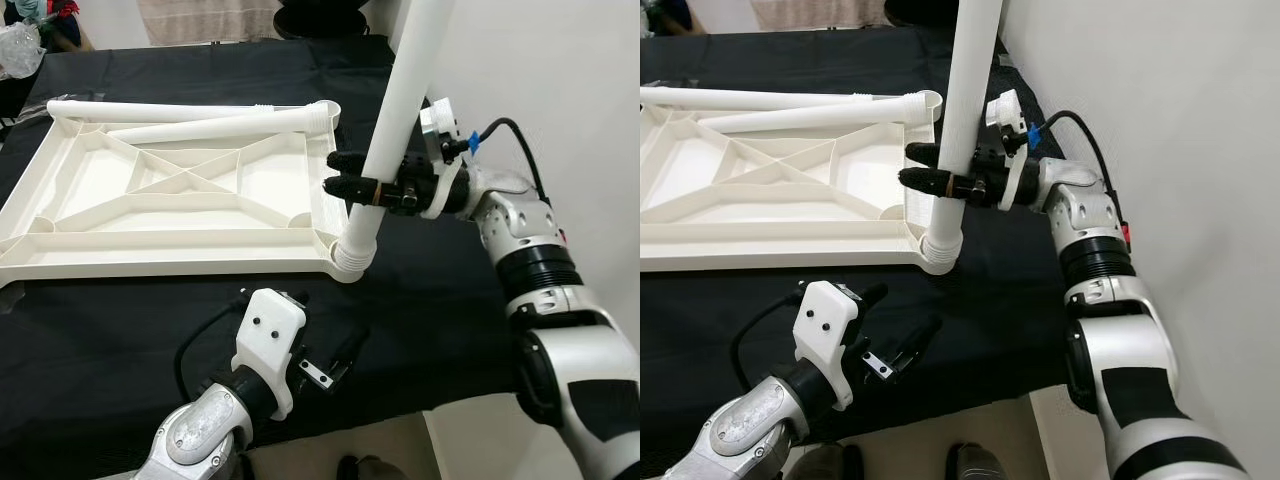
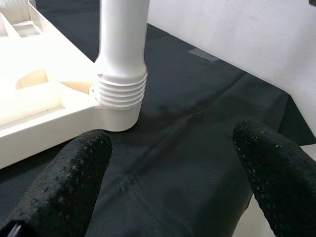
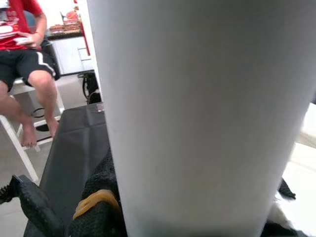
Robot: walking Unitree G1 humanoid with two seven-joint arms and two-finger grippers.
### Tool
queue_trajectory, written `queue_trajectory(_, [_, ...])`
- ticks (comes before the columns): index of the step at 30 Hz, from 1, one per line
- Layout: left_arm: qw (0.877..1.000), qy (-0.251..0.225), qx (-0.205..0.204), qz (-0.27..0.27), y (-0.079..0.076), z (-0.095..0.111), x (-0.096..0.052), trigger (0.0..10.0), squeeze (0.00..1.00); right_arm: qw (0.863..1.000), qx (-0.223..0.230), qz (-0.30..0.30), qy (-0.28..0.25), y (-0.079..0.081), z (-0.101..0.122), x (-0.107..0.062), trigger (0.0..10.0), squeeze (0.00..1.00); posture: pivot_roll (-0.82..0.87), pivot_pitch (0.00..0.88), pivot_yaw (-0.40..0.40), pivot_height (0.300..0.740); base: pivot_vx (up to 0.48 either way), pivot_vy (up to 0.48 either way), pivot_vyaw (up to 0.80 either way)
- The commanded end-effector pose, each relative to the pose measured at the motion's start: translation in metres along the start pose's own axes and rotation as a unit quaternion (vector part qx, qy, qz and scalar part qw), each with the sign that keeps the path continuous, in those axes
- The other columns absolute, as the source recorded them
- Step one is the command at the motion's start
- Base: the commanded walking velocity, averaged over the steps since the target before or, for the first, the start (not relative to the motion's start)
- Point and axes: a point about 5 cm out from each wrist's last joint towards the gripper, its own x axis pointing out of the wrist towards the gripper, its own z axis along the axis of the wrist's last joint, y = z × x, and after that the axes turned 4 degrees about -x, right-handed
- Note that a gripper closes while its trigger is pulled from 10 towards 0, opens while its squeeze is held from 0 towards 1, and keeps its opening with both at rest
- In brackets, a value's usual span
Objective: Building children table
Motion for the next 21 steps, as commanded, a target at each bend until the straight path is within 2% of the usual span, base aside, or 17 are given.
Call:
queue_trajectory(1, [1.000, 0.009, 0.001, 0.000, 0.0001, -0.0029, -0.0008, 10.0, 0.00, 1.000, -0.006, 0.001, 0.010, 0.0032, -0.0068, 0.0029, 10.0, 0.00, 0.09, 0.207, -0.063, 0.740, 0.000, 0.000, 0.00])
queue_trajectory(6, [1.000, 0.007, 0.004, 0.001, -0.0002, -0.0015, -0.0005, 10.0, 0.00, 1.000, -0.013, -0.005, 0.019, 0.0027, -0.0097, 0.0059, 10.0, 0.00, 0.10, 0.210, -0.069, 0.740, 0.000, 0.000, 0.00])
queue_trajectory(14, [1.000, 0.007, 0.007, 0.001, -0.0006, -0.0013, -0.0002, 10.0, 0.00, 0.999, -0.025, 0.001, 0.031, 0.0004, -0.0033, -0.0025, 10.0, 0.00, 0.09, 0.219, -0.069, 0.740, 0.000, 0.000, 0.00])
queue_trajectory(21, [1.000, 0.008, 0.008, 0.000, 0.0000, -0.0014, 0.0004, 10.0, 0.00, 0.999, -0.033, 0.009, 0.038, 0.0022, -0.0032, -0.0030, 10.0, 0.00, 0.09, 0.223, -0.066, 0.740, 0.000, 0.000, 0.00])
